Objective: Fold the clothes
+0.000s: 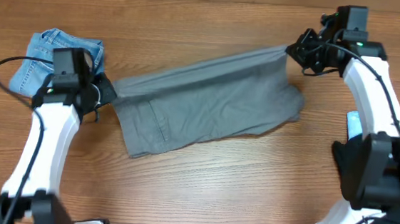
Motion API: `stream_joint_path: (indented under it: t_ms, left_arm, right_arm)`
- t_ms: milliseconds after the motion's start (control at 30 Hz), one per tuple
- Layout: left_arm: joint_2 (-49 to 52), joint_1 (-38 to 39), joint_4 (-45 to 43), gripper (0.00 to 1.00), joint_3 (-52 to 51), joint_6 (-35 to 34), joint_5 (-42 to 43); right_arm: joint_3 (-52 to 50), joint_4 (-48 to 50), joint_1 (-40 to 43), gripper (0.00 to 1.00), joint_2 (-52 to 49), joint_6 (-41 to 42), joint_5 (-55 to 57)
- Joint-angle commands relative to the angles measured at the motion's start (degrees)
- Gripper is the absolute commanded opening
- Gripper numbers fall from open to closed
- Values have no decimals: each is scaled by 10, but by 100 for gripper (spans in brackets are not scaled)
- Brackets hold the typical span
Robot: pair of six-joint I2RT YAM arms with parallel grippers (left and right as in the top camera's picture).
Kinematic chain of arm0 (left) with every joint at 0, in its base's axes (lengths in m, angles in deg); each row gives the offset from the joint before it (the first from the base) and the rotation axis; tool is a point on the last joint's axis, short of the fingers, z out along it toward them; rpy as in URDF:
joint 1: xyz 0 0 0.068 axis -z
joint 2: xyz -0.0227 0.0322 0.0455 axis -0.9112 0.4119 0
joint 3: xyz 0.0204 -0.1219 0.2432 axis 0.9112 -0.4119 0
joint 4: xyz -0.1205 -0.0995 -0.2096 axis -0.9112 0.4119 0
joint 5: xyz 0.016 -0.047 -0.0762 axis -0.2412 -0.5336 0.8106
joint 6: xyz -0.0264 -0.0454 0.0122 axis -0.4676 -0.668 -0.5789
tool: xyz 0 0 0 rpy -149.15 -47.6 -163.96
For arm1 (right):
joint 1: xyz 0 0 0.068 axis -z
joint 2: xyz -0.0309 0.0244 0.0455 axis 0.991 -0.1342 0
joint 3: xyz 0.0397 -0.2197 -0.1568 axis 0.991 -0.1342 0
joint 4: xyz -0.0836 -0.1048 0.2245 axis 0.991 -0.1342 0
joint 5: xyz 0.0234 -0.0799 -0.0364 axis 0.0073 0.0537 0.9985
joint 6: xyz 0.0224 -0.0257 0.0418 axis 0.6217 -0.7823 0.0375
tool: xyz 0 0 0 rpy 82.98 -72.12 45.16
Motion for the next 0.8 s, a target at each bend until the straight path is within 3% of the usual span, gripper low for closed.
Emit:
stream_joint_path:
  t_ms: [0, 33, 100, 333, 400, 500, 667, 767]
  left_arm:
    - [23, -13, -30, 16, 5, 9, -64]
    - [23, -15, -37, 26, 7, 9, -64]
    - [18, -23, -26, 41, 32, 15, -60]
    - [12, -30, 146, 54, 179, 76, -46]
    - [12, -29, 186, 54, 184, 95, -5]
    - [20, -17, 235, 41, 152, 108, 42]
    - [32, 18, 231, 33, 60, 112, 50]
    - [40, 38, 217, 35, 12, 112, 64]
  right_arm:
    - [14, 16, 10, 75, 1, -7, 40]
    - [14, 13, 11, 82, 2, -16, 40]
    - [15, -4, 23, 84, 10, -22, 40]
    - [15, -165, 78, 81, 44, -70, 40]
    - [11, -224, 84, 80, 42, -104, 42]
    - [-24, -254, 77, 70, 40, -112, 63]
    - [-119, -199, 52, 67, 39, -94, 88]
    - [-188, -135, 40, 70, 39, -89, 67]
